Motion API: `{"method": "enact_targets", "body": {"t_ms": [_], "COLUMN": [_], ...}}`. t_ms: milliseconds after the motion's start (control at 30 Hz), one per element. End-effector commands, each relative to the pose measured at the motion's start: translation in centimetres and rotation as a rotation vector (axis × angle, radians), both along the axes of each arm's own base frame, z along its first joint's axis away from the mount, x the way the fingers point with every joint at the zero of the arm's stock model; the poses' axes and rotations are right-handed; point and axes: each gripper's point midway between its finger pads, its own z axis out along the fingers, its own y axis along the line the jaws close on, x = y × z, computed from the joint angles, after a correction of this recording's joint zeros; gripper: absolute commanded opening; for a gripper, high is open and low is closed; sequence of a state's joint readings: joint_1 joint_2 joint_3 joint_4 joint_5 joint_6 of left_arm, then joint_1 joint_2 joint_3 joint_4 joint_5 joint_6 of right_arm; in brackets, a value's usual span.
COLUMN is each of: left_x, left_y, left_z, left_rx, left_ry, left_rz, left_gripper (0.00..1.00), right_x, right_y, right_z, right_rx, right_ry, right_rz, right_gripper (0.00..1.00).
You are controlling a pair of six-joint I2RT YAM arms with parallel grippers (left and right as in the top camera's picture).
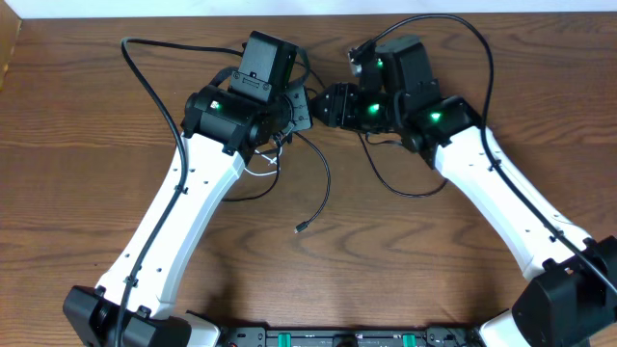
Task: Untangle cables
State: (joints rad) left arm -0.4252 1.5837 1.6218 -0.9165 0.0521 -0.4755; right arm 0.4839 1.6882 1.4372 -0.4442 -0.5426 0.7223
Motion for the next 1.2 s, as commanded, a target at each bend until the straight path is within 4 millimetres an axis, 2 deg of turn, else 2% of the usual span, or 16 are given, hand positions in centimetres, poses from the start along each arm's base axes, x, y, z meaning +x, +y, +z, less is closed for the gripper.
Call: {"method": "enact_targets", "body": {"t_ms": [0,233,333,433,467,600,633,667,700,767,900,967,1000,1100,1167], "left_x": [0.1,0.1,0.1,0.1,0.0,-0.1,-0.2,-0.2,-0.3,-0.6,-1.4,-2.3,-2.8,-3.6,-4.0], "left_y": [0.5,0.5,0.5,0.5,0.5,0.9,1.6,2.2,2.6,4.6,7.7,10.3,11.4,13.2,13.6], "left_z": [1.0,0.9,0.9,0.9,1.0,1.9,2.7,3.3,3.7,5.5,7.8,9.1,9.5,9.6,9.1], "left_rx": [-0.005,-0.003,-0.003,-0.002,0.006,0.026,0.020,0.015,0.011,-0.003,-0.015,-0.016,-0.018,-0.011,-0.028], "left_ry": [-0.025,-0.021,-0.021,-0.022,-0.027,-0.061,-0.080,-0.095,-0.105,-0.148,-0.207,-0.230,-0.236,-0.228,-0.195], "left_rz": [0.029,0.029,0.028,0.027,0.013,-0.023,-0.010,0.004,0.014,0.060,0.116,0.177,0.201,0.221,0.223], "left_gripper": [0.07,0.07,0.07,0.07,0.08,0.07,0.07,0.07,0.07,0.07,0.07,0.07,0.07,0.07,0.07], "right_x": [-0.1,0.0,0.6,1.4,1.7,2.6,2.9,2.9,3.0,3.2,3.7,4.1,4.3,4.7,4.4], "right_y": [1.5,3.2,3.3,2.6,2.0,-1.6,-3.8,-5.2,-5.7,-7.9,-10.6,-12.4,-13.0,-14.2,-13.0], "right_z": [-1.4,-3.6,-4.6,-6.3,-6.9,-9.3,-10.5,-11.2,-11.4,-12.1,-12.8,-13.0,-13.0,-13.0,-12.5], "right_rx": [-0.003,-0.005,-0.008,-0.054,-0.086,-0.260,-0.347,-0.393,-0.410,-0.466,-0.505,-0.520,-0.524,-0.530,-0.472], "right_ry": [0.045,0.078,0.087,0.089,0.077,0.061,0.076,0.090,0.093,0.094,0.106,0.111,0.106,0.097,0.051], "right_rz": [-0.003,0.017,0.008,-0.018,-0.026,-0.091,-0.136,-0.155,-0.158,-0.155,-0.173,-0.182,-0.178,-0.174,-0.052], "right_gripper": [0.47,0.42,0.25,0.07,0.01,0.01,0.01,0.01,0.01,0.01,0.01,0.01,0.01,0.01,0.01]}}
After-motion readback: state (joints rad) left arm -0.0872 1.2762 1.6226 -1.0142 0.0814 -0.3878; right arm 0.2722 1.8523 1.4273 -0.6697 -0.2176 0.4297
